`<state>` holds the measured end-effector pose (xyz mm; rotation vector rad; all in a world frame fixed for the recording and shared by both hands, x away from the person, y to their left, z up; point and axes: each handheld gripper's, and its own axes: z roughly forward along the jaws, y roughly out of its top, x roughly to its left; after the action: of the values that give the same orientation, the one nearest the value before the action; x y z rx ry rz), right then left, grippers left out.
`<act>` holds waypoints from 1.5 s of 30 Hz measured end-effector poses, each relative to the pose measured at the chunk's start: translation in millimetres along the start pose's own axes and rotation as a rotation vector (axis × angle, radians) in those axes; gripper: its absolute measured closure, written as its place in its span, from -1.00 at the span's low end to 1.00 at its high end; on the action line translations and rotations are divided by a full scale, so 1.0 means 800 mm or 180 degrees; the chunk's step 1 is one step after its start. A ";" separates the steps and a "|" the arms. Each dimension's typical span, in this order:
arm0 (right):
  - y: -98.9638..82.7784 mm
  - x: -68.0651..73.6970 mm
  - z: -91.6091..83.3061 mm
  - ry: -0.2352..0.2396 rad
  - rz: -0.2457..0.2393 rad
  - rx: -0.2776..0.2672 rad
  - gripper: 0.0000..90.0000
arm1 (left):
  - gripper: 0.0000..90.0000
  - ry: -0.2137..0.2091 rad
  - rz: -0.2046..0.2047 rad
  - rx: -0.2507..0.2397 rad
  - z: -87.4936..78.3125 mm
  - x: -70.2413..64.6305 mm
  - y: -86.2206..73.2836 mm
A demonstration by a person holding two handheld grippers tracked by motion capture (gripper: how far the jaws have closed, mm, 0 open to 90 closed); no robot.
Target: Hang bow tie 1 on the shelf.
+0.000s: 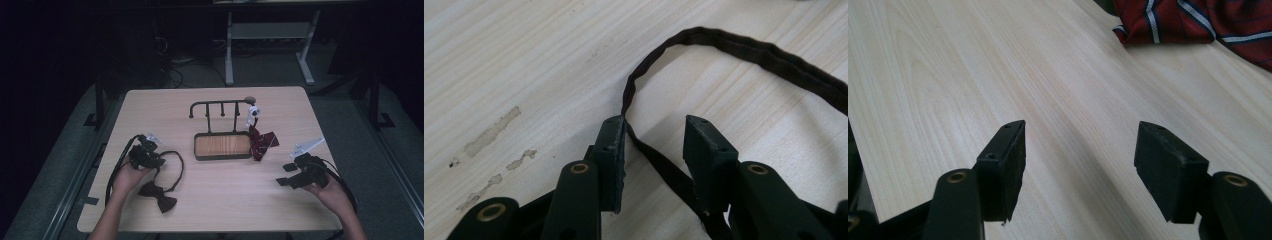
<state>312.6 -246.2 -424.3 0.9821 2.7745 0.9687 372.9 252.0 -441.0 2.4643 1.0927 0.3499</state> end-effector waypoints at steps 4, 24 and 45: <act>0.000 0.000 0.000 0.0001 -0.0003 -0.0001 -0.17 | 0.46 -0.0011 -0.0005 0.0022 0.002 0.001 0.000; -0.001 0.001 0.000 0.0001 -0.0021 -0.0005 -0.17 | 0.99 -0.0115 0.0078 0.0056 0.003 -0.001 -0.001; -0.001 0.001 0.003 0.0028 -0.0010 0.0018 -0.17 | 1.00 -0.0169 0.0132 -0.0087 -0.018 -0.006 0.000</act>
<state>312.1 -244.9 -426.5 0.9764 2.7864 0.9676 364.1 252.6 -428.4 2.4607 1.0101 0.3081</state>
